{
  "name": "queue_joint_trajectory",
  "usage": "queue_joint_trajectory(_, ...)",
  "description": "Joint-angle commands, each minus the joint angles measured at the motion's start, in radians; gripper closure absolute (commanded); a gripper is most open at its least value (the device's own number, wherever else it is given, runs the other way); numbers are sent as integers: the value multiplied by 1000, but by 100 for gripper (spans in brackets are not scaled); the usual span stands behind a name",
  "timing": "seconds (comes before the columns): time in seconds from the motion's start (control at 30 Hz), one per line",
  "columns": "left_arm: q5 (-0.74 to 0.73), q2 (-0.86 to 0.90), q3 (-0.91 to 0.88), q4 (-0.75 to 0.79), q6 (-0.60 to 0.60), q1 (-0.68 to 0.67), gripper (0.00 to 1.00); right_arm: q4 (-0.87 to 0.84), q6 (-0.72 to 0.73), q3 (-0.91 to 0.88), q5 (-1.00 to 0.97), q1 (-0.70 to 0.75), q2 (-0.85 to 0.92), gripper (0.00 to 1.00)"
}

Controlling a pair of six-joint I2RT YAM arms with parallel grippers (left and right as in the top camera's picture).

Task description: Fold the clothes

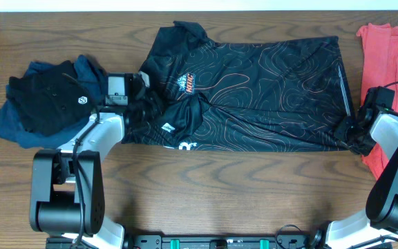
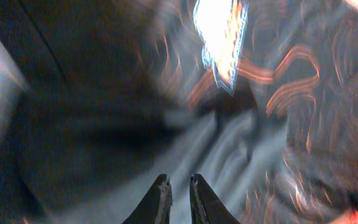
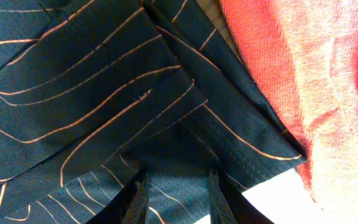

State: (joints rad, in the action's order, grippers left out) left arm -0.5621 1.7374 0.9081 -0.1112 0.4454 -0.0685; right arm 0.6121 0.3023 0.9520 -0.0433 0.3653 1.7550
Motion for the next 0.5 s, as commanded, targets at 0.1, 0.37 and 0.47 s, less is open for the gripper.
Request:
queue_joint_trajectory(0.1,53,-16,6,-233,2,-32,86,8,-12,-27,-12,-10,8,69)
queue_joint_trajectory(0.37,95,-16,-20,-240,1,-50,76,10,-12,-27,-12,-10,8,69)
queue_joint_trajectory(0.47,228,-15,-20,-245,2,-50,74,14,-12,-27,-12,-10,8,69)
